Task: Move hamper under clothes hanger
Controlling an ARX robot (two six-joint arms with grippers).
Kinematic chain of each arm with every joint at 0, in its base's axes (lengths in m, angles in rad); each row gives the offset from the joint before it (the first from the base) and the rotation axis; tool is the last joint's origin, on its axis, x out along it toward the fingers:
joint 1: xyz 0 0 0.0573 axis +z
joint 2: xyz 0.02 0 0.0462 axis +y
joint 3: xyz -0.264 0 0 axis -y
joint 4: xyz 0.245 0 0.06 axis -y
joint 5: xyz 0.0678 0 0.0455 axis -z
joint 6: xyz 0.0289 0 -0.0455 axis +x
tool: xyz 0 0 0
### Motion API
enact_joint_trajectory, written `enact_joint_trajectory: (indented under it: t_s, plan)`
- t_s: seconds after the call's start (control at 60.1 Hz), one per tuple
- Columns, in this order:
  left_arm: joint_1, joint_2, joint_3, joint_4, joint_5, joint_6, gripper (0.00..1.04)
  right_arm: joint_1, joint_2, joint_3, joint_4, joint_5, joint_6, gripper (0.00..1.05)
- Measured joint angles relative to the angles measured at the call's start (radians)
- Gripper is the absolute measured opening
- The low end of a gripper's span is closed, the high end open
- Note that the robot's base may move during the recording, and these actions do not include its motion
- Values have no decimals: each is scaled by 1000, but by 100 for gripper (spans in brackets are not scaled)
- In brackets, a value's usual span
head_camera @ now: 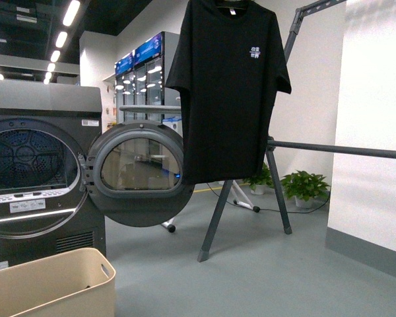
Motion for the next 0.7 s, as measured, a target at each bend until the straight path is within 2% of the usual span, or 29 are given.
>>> enact_joint_trajectory:
  t_s: [0.699]
  plan:
    - [0,-1,0,-1,0,0,98,0,0,0,-1,2,0,97]
